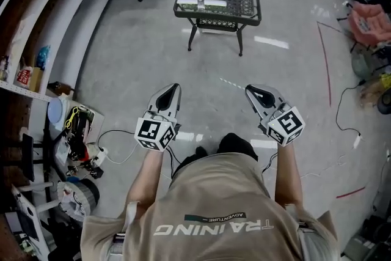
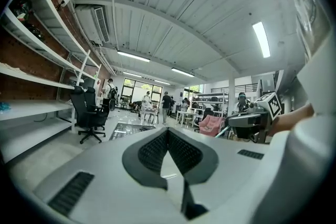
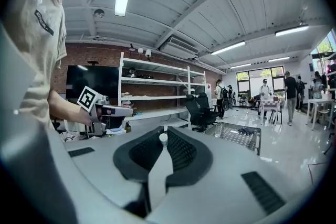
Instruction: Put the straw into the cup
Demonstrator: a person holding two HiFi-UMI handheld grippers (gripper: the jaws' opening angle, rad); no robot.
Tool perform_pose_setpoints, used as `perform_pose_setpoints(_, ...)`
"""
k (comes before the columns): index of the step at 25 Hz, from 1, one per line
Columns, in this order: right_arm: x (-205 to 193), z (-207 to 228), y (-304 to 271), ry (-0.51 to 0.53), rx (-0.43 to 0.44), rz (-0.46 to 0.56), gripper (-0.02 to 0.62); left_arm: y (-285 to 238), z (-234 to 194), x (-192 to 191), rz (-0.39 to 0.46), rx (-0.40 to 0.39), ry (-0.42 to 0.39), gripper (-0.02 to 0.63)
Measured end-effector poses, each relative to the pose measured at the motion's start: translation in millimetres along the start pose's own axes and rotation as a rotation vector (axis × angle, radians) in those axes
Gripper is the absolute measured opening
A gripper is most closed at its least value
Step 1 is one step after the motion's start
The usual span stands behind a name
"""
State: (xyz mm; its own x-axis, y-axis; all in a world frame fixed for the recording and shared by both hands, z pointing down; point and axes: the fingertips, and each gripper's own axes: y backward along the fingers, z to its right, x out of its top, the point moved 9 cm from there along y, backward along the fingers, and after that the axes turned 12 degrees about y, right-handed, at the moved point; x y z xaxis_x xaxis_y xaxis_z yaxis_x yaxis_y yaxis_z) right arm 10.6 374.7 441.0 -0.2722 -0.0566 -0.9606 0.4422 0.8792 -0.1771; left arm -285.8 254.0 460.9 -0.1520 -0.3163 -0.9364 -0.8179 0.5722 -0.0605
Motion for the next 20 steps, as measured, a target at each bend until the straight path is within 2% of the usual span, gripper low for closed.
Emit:
perform_pose_setpoints(6,-16.5,45.0,-27.1,-0.01,0.042,0.015,0.034,-42.0,-15.3,3.4,0.009,0.027,0.009,0.017)
perform_pose_setpoints(14,-17.6,149.7,-74.0,0.027,0.122,0.059,0.034,-119.5,-26.8,34.6,0.06,0.126,0.002,0.017)
perform_pose_setpoints(20,-18.9,210.8,-111.6,0.043,0.157,0.084,0.034,-164.7,-44.4,55.7,0.097,0.199,0.005,0.017)
